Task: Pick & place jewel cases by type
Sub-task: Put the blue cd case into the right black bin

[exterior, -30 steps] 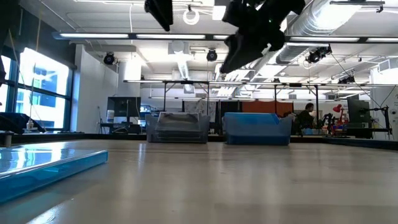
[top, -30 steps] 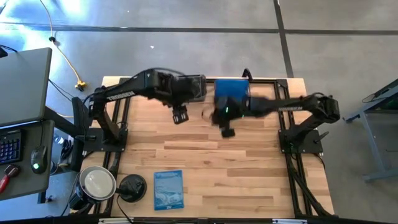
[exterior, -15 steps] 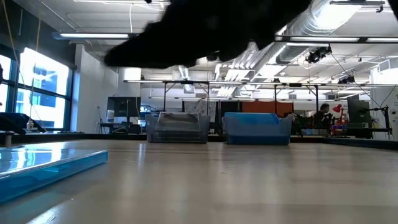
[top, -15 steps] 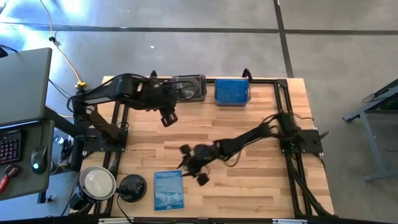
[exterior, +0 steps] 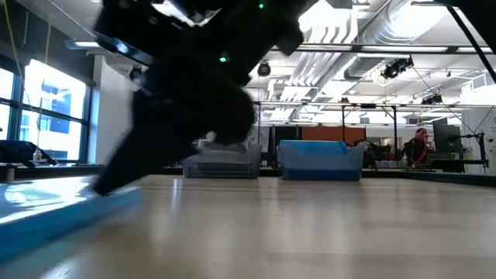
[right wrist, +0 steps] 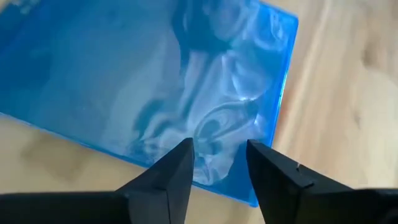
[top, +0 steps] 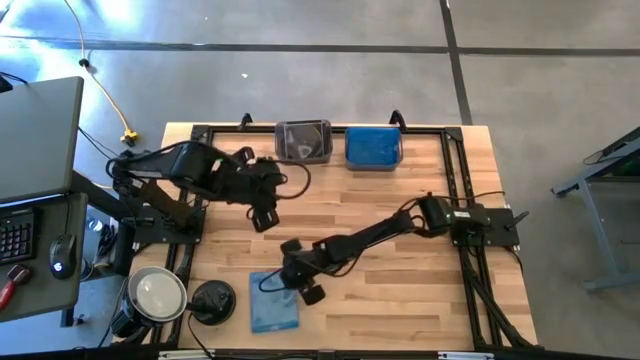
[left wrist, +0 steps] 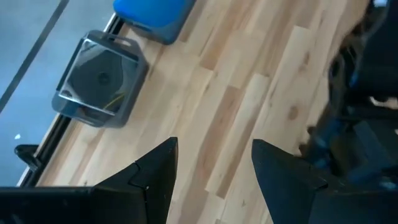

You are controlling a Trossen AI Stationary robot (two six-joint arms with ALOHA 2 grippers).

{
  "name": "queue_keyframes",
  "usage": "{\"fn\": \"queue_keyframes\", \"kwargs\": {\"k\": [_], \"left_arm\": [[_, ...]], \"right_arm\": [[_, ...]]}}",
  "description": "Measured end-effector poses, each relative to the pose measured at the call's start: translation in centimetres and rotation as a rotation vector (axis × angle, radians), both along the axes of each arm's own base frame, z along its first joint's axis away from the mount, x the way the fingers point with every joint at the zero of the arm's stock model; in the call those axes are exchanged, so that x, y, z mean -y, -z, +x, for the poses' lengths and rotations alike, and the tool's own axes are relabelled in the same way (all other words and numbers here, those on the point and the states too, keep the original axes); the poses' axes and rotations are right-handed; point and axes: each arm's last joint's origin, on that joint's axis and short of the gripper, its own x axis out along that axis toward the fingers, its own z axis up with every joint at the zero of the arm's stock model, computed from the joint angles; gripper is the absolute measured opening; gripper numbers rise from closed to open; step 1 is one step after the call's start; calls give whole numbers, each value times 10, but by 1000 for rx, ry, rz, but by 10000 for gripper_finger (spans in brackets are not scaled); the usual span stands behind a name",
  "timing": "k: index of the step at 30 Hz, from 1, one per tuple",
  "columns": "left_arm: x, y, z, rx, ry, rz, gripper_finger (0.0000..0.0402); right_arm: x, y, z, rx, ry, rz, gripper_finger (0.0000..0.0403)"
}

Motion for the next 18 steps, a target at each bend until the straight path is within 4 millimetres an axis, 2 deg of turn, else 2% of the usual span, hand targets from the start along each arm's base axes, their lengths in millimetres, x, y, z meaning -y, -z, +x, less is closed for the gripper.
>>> {"fn": "queue_keyframes", "kwargs": {"k": [4, 8, 14, 18], "left_arm": [[9, 0, -2, 9, 21, 25, 202], [10, -1, -3, 21, 6, 69, 202], [5, -4, -3, 73, -99, 242, 202], [1, -5, -2, 97, -156, 250, 202]], "right_arm": [[18, -9, -15, -165, 96, -104, 142], [38, -25, -37, -325, 211, -268, 142], [66, -60, -73, -545, 387, -418, 141], [75, -93, -96, -602, 526, -456, 136]]}}
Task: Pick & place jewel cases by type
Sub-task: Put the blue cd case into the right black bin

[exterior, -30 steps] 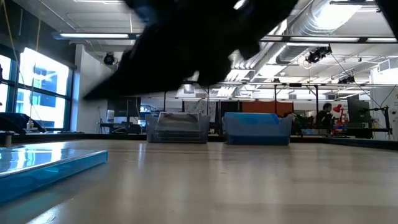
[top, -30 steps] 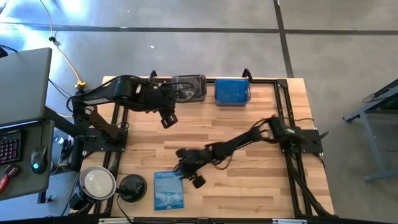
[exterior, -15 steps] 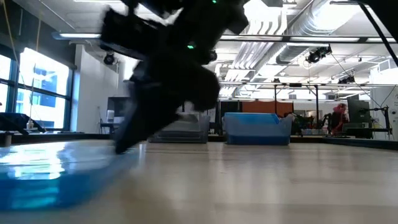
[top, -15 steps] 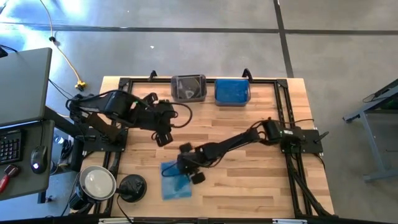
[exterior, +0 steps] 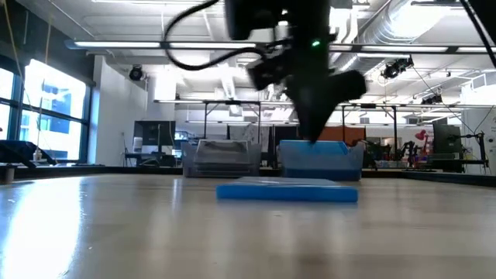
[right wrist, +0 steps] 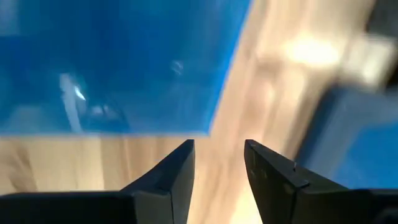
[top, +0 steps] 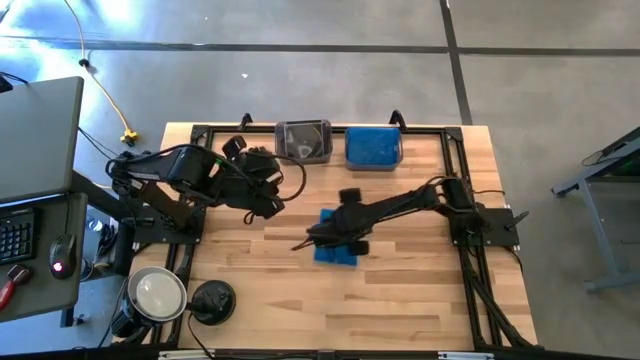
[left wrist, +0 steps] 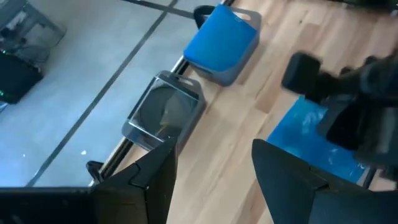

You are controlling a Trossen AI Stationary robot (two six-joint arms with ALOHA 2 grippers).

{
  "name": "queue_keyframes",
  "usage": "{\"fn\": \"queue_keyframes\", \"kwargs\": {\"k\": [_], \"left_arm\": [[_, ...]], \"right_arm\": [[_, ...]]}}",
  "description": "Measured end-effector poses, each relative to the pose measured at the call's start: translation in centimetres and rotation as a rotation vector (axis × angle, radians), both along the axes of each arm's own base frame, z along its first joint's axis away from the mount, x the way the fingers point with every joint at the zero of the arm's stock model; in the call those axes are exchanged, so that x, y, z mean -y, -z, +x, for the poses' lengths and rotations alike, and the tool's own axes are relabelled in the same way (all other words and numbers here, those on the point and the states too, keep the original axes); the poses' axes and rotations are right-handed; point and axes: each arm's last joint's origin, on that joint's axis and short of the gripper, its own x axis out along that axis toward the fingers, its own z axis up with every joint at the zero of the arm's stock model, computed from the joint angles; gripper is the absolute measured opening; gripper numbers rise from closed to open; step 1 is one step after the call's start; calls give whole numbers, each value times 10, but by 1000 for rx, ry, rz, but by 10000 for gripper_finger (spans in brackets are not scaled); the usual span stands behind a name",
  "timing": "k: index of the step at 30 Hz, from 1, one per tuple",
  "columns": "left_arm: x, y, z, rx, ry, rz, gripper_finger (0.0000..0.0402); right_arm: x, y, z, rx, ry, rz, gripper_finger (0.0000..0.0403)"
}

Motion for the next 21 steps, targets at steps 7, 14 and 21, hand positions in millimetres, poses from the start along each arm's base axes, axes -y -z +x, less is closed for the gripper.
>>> {"fn": "queue_keyframes", "kwargs": {"k": [7, 14, 21], "left_arm": [[-11, 13, 1, -14, -78, -73, 202], [-10, 86, 6, -102, -238, -91, 202], [-7, 166, 35, 17, 1, -438, 201]], "right_arm": [[-2, -13, -58, 82, 72, -156, 122], [-18, 12, -131, 363, 36, -90, 118], [-34, 45, -158, 710, -370, 98, 118]]}}
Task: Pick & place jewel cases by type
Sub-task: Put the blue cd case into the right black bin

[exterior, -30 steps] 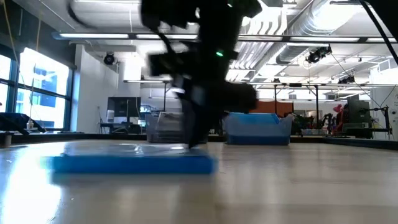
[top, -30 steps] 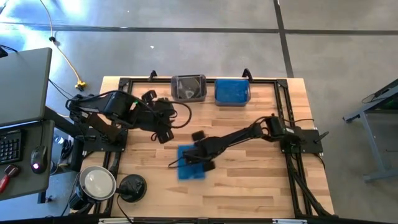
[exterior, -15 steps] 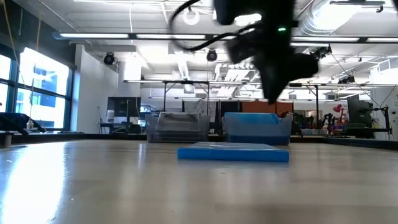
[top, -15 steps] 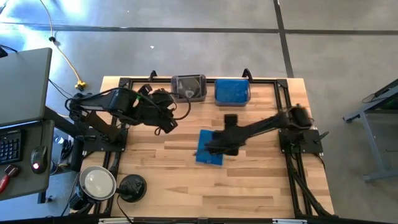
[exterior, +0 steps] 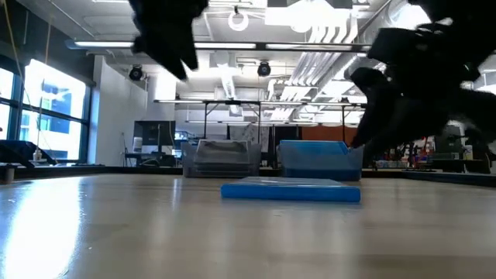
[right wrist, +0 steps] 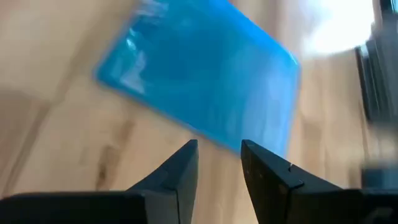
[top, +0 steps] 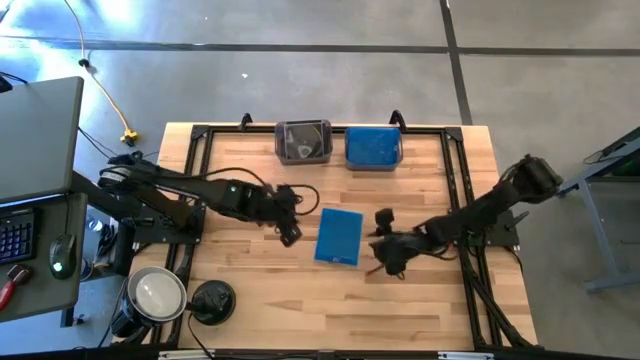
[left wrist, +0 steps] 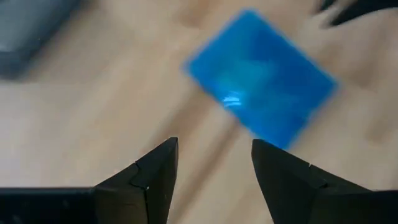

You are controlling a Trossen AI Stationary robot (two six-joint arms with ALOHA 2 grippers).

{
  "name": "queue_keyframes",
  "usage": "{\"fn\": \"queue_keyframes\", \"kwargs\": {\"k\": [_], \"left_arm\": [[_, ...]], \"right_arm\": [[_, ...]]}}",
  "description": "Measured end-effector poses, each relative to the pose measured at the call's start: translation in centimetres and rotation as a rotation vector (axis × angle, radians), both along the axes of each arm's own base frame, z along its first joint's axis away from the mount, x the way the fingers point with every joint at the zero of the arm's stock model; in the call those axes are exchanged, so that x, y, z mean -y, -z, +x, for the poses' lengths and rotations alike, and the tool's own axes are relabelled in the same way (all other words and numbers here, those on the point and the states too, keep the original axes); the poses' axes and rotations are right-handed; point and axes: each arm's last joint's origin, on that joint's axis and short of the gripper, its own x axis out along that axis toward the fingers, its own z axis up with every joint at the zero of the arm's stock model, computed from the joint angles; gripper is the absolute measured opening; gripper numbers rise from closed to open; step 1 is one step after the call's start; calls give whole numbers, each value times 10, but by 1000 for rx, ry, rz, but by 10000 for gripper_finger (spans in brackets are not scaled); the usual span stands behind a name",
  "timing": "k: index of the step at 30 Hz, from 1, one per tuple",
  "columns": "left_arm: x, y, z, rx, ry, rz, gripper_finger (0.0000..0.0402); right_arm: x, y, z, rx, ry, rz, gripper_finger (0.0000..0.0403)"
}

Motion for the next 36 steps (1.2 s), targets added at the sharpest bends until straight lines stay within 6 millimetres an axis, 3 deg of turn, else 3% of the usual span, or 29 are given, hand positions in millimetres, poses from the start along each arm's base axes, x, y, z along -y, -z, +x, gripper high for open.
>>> {"fn": "queue_keyframes", "kwargs": {"k": [4, 7, 10, 14, 27, 36], "left_arm": [[-13, 42, 18, 245, 109, -206, 201], [-30, 80, 21, 350, 74, -352, 201], [-43, 114, 14, 365, -60, -430, 202], [-53, 142, 3, 304, -189, -492, 202], [-52, 168, 7, 264, -338, -572, 202], [-53, 168, 8, 281, -341, -560, 202]], "right_arm": [[-5, 17, -6, 119, -254, -77, 118], [0, 30, -9, 104, -260, -95, 118], [5, 34, -3, 86, -229, -99, 118], [9, 34, 11, 50, -259, -124, 118], [14, 25, 23, -174, -420, -288, 118], [24, 30, 21, -259, -504, -263, 118]]}}
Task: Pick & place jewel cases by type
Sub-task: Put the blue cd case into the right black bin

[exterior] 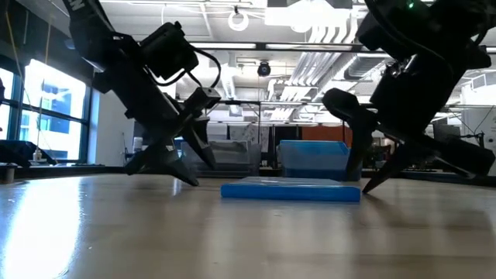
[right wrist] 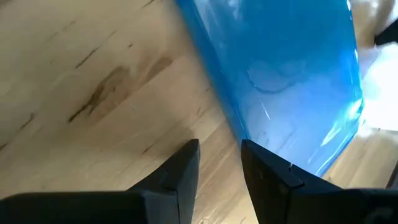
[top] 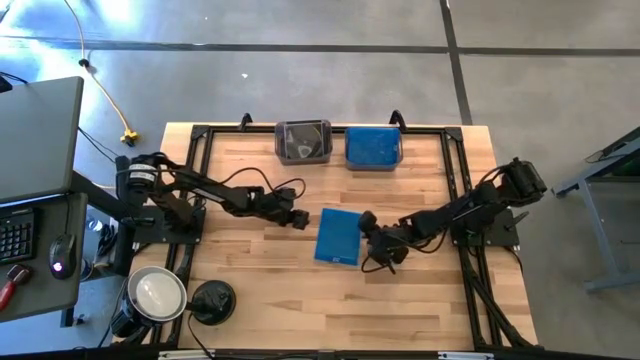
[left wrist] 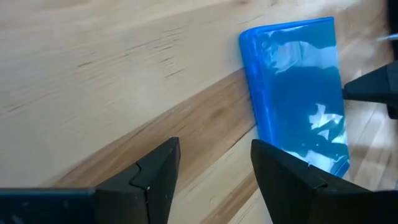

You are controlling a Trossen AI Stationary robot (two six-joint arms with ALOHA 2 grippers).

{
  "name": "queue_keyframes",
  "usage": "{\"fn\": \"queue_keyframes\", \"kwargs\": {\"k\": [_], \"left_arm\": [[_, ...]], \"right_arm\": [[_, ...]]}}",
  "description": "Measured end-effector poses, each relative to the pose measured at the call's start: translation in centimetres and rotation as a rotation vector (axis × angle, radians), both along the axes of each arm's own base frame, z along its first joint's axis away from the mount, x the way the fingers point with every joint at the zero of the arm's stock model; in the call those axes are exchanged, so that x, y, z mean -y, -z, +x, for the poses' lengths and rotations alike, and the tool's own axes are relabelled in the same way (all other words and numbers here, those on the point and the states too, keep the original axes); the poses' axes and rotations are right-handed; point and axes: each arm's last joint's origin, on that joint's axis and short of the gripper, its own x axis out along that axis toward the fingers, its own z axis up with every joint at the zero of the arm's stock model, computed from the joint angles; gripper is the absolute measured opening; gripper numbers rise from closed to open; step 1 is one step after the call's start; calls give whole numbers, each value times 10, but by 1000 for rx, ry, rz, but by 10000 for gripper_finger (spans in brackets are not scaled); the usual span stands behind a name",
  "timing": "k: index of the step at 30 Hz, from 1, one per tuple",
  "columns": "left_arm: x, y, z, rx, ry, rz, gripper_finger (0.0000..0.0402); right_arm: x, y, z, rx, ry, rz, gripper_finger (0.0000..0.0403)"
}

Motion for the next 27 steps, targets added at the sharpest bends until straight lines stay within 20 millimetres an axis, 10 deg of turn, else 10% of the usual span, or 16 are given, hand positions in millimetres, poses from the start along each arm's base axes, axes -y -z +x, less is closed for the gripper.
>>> {"fn": "queue_keyframes", "kwargs": {"k": [27], "left_arm": [[3, 14, 70, 162, 142, 5, 202]], "right_arm": [[8, 7, 22, 89, -161, -7, 118]]}}
